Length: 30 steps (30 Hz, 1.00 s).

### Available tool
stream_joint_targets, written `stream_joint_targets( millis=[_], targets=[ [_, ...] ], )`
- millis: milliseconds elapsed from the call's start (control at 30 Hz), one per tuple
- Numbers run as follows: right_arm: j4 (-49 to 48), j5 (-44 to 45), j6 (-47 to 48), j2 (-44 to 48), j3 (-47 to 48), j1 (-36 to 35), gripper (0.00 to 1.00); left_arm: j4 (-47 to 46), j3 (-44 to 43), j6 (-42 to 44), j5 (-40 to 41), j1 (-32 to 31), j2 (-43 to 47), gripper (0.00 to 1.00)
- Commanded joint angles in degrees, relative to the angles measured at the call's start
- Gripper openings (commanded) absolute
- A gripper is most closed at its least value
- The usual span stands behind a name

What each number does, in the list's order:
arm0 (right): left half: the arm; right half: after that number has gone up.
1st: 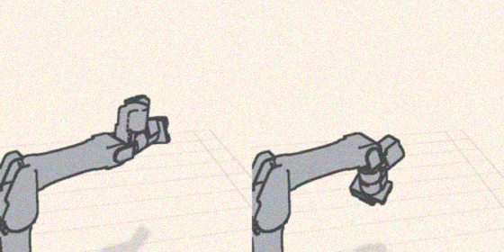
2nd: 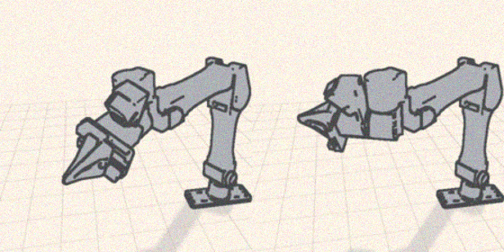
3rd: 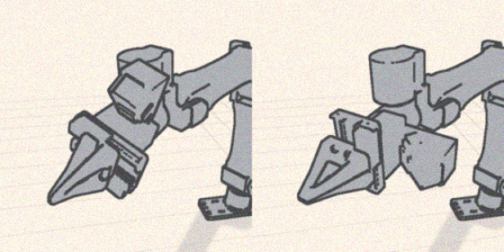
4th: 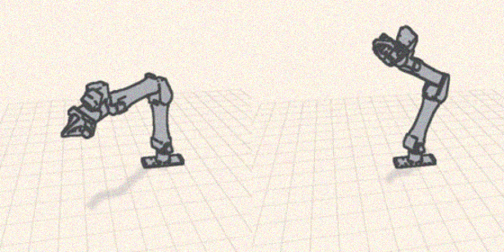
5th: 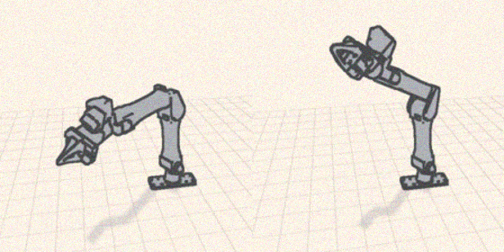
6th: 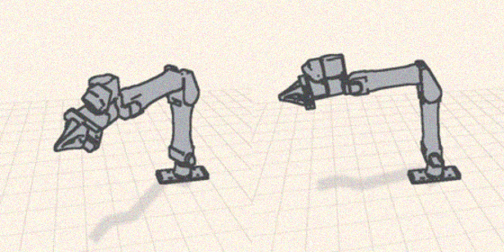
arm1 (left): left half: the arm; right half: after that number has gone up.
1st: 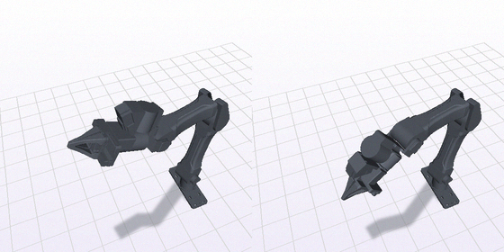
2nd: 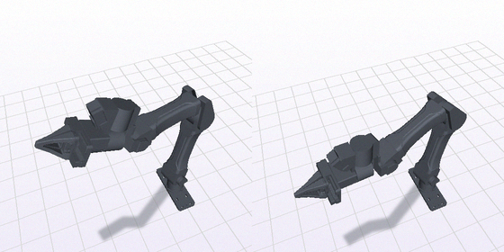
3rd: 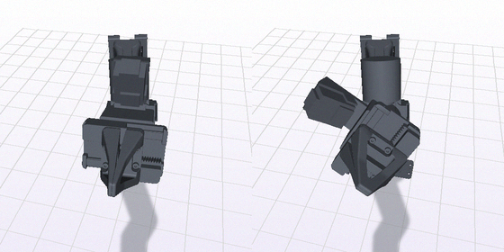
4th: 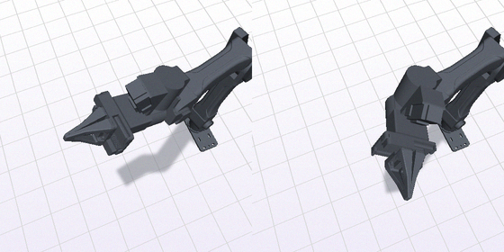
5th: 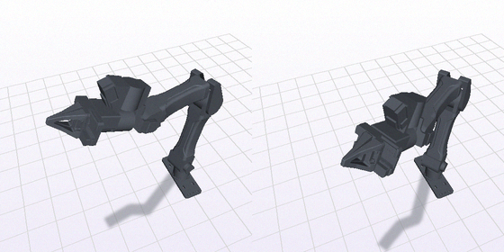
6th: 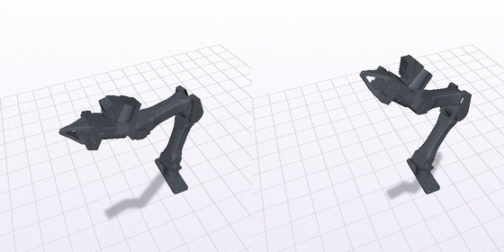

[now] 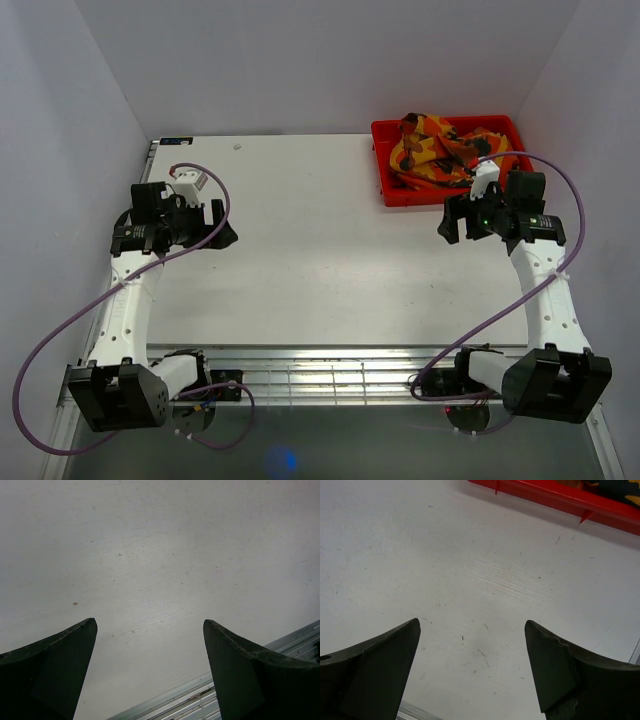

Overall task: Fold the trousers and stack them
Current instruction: Grab the trousers from the pile

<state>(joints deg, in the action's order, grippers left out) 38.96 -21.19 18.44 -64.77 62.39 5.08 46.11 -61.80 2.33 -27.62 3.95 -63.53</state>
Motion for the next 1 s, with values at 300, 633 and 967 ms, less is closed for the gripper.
stream_joint_targets(
  millis=[300,633,967],
  targets=[
    [-15.7,9.0,-3.8,-25.4,23.0,-7.1,0.9,-0.7,-4.4,-3.6,-3.0,0.0,-3.3,0.98],
    [-12.2,13.7,-5.3,-52.2,45.2,-11.9,0.9,-1.6,-1.0,-3.8,3.3,0.0,-5.2,0.98],
    [-11.5,20.9,-3.6,-67.8,52.6,-13.3,0.9,-1.0,0.6,-2.5,6.6,0.0,-6.2,0.98]
  ],
)
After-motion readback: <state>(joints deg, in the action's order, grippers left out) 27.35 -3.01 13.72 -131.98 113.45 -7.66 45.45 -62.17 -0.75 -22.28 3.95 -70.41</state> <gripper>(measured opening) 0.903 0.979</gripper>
